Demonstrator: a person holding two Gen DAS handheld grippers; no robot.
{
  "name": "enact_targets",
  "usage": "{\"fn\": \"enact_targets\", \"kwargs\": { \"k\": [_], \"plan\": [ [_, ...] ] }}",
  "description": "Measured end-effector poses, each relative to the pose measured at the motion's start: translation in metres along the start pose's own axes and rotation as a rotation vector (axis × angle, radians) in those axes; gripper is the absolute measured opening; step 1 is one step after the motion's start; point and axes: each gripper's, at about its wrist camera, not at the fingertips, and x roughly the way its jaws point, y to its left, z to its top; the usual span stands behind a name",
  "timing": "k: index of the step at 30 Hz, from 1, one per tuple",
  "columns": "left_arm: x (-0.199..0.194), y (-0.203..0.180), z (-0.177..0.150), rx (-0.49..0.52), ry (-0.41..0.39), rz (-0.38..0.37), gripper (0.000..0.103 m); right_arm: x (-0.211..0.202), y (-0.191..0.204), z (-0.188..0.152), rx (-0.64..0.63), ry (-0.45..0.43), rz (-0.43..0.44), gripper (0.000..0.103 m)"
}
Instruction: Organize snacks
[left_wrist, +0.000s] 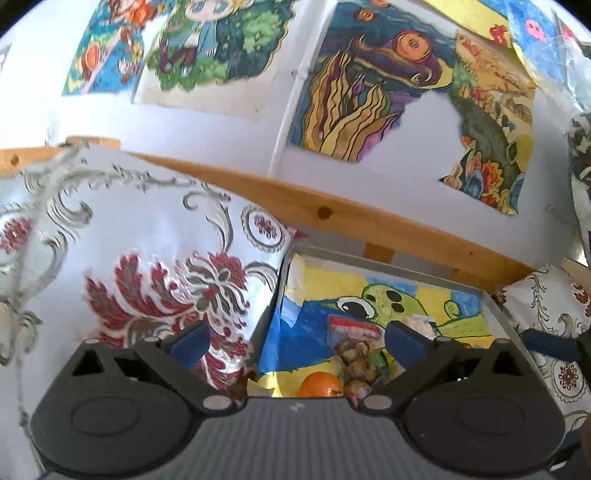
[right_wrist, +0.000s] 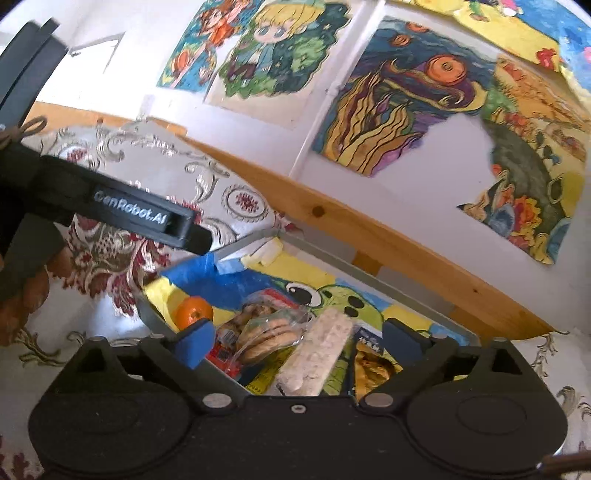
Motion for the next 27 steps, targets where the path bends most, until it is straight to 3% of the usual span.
{"fn": "enact_targets", "kwargs": {
  "k": [9, 17, 27],
  "plan": [
    [-0.045, -0.012, 0.001, 0.003, -0.064, 0.040, 0.102, -0.049, -0.014, 0.008, 0.061, -0.047, -0.034, 0.102],
    [-0.081, -0.030, -0.004, 0.044, -0.043, 0.028, 0.102, -0.098, -0.033, 0.000, 0.210, -0.059, -0.071, 0.102],
    [-0.133, -0.042, -0.019, 0.065, -0.041, 0.043, 0.102, -0.150, -0.036, -0.015, 0.285, -0.061, -0.109, 0.102]
  ]
}}
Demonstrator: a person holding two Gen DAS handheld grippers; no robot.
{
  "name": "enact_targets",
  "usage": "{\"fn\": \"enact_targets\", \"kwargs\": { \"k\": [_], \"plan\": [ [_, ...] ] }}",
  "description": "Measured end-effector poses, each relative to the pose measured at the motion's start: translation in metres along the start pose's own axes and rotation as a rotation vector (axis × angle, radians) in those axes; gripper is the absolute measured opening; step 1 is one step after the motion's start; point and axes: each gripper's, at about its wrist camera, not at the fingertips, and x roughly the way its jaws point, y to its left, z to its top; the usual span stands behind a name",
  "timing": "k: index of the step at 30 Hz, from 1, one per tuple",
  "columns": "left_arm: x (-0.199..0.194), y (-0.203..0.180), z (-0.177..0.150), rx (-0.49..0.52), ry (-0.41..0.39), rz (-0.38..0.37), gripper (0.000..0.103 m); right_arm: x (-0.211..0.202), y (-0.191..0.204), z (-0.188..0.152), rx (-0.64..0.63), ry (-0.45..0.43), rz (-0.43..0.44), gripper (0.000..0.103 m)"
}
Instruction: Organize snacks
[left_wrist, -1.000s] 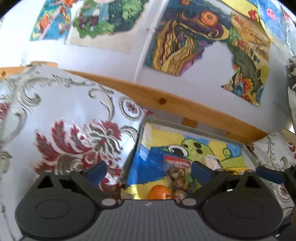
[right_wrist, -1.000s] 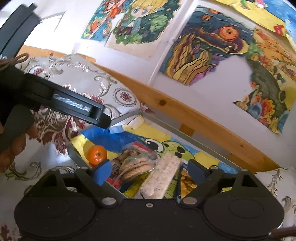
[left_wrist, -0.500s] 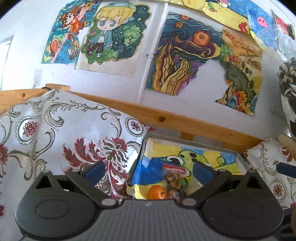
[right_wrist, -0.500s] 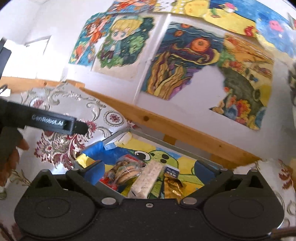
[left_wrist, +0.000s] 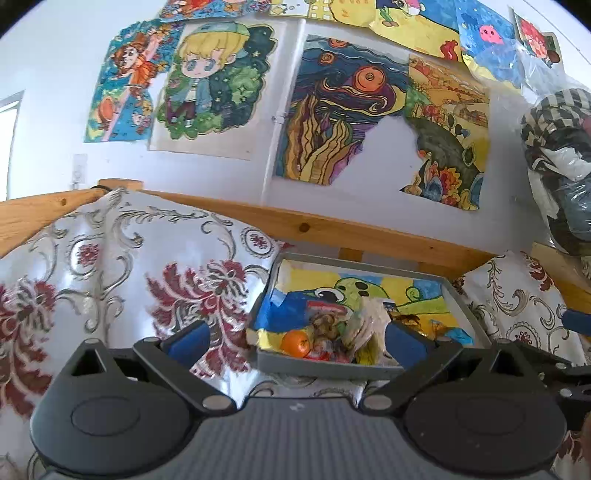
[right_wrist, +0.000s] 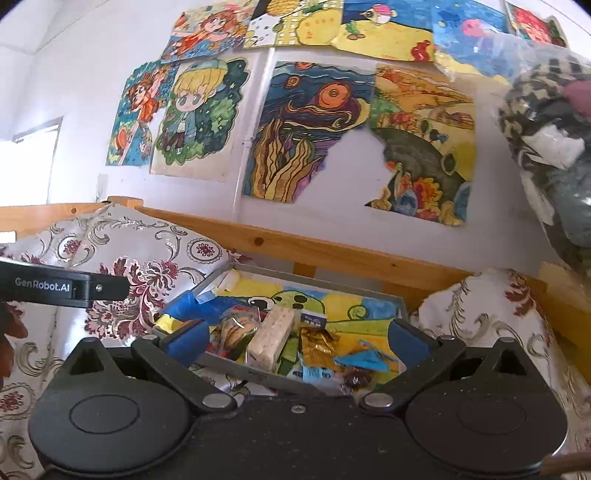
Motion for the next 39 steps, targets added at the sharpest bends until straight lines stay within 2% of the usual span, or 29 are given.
{"fn": "enact_targets", "kwargs": {
  "k": [16, 28, 34, 39],
  "plan": [
    [-0.074, -0.006, -0.037, -0.044, 0.032, 0.081, 0.102, -0.067, -0.002, -0.016, 0.104, 0.037, -0.040, 0.102],
    [-0.113, -0.028, -0.049, -0.038, -0.007, 0.112, 0.102, -0.102, -0.012, -0.034, 0.155, 0.071, -0.043, 0.102],
    [-0.117, -0.038, -0.055, -0.022, 0.053, 0.106, 0.102, -0.114, -0.016, -0.039, 0.179, 0.080, -0.035, 0.102],
    [-0.121, -0.039, -0.060, -0.024, 0.084, 0.139, 0.102, -0.114, -0.016, -0.045, 0.191, 0.111, -0.027, 0.102]
  ]
}}
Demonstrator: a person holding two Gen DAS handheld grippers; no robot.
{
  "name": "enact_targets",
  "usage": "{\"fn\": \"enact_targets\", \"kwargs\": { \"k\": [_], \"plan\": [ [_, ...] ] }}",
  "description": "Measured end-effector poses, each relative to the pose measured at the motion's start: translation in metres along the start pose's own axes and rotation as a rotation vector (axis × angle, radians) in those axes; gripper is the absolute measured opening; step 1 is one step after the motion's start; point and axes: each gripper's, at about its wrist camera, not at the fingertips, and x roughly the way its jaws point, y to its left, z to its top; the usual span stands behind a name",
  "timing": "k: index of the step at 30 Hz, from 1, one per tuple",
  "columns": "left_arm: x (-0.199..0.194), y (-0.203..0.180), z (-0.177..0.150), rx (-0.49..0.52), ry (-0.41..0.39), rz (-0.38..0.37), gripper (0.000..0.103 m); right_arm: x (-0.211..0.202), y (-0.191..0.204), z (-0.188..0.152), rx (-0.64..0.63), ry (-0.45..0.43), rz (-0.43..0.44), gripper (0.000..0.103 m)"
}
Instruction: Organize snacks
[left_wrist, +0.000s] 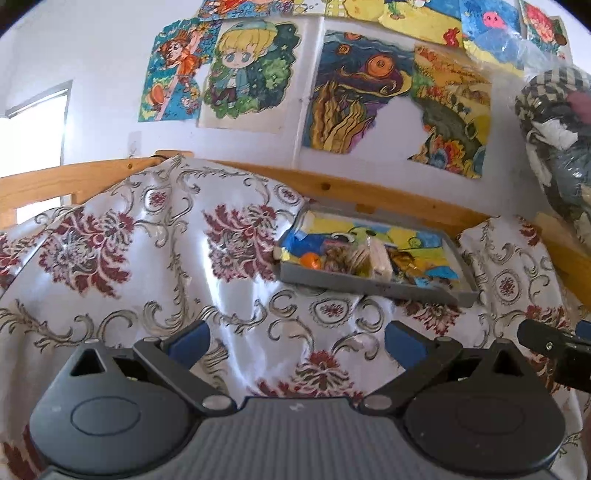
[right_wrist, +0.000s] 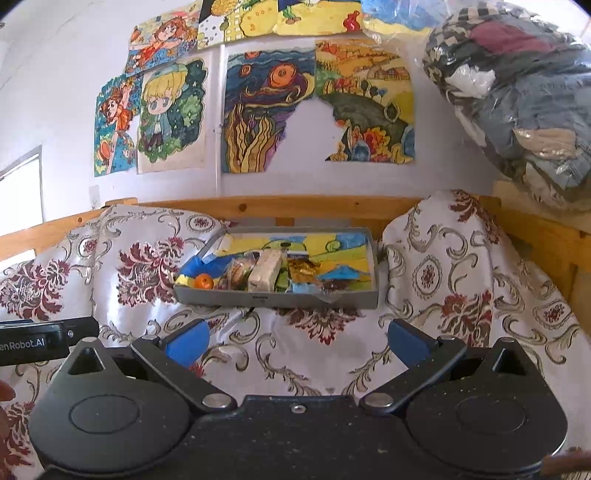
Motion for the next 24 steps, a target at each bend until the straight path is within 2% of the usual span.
{"fn": "enact_targets", "kwargs": {
  "k": [7, 24],
  "plan": [
    [-0.0014, 0.0074, -0.0035, -0.023, 0.020, 0.036, 0.102, 0.0042, 0.0019, -0.0067, 0.008, 0.053, 0.010, 0.102],
    [-0.0018, 0.0086, -0.0098, -0.021, 0.042, 0.044, 0.102, 0.0083, 0.0030, -0.0094, 0.011, 0.070, 0.013, 0.102]
  ]
}}
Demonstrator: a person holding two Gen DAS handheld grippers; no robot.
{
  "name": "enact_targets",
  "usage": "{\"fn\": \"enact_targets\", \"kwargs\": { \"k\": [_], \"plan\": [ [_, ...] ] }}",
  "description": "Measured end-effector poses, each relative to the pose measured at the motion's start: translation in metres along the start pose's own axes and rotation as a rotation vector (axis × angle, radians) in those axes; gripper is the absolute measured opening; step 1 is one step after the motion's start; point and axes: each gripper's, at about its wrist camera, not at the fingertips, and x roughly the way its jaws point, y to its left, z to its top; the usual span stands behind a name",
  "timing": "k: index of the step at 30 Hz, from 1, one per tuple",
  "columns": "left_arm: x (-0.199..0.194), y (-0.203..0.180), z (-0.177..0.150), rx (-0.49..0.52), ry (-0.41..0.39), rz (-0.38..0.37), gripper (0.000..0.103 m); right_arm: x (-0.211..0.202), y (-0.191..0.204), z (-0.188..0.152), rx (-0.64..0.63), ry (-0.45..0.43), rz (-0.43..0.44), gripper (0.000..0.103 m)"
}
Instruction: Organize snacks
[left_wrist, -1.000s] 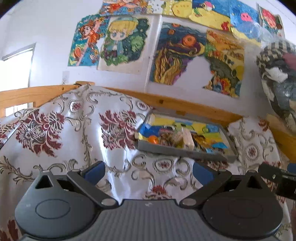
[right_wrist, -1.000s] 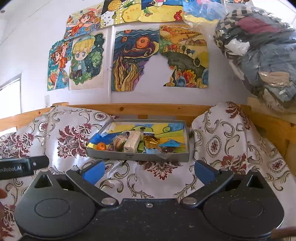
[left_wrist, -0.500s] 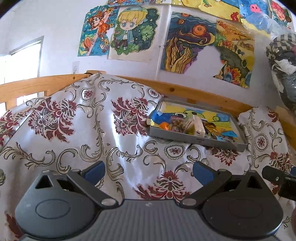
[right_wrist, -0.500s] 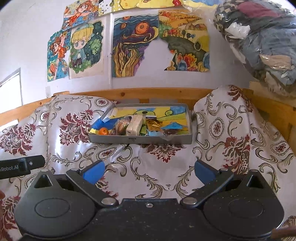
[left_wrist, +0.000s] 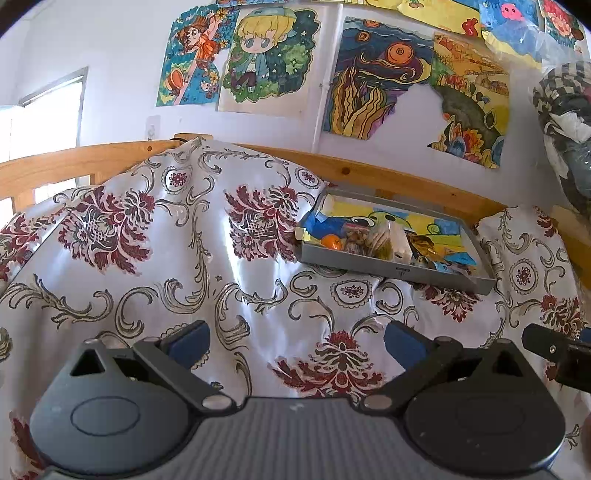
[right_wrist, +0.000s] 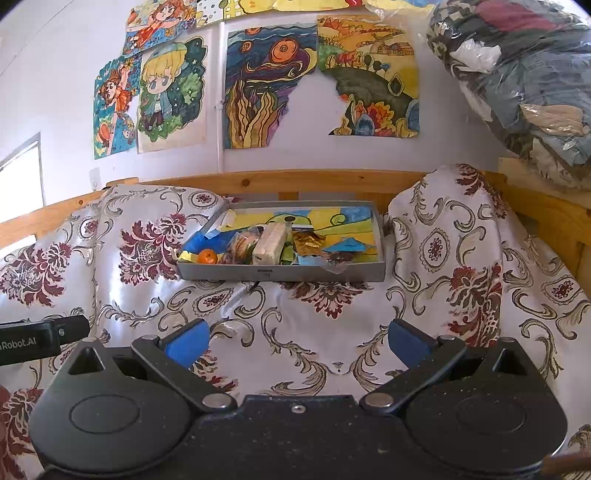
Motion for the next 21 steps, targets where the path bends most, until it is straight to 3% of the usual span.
{"fn": "enact_targets", "kwargs": {
  "k": [21],
  "plan": [
    [0.0012, 0.0005, -0.0036, -0.008, 0.021, 0.018, 0.102, 0.0019, 0.0019, -0.0024, -0.007, 0.012, 0.013, 0.102]
  ]
}}
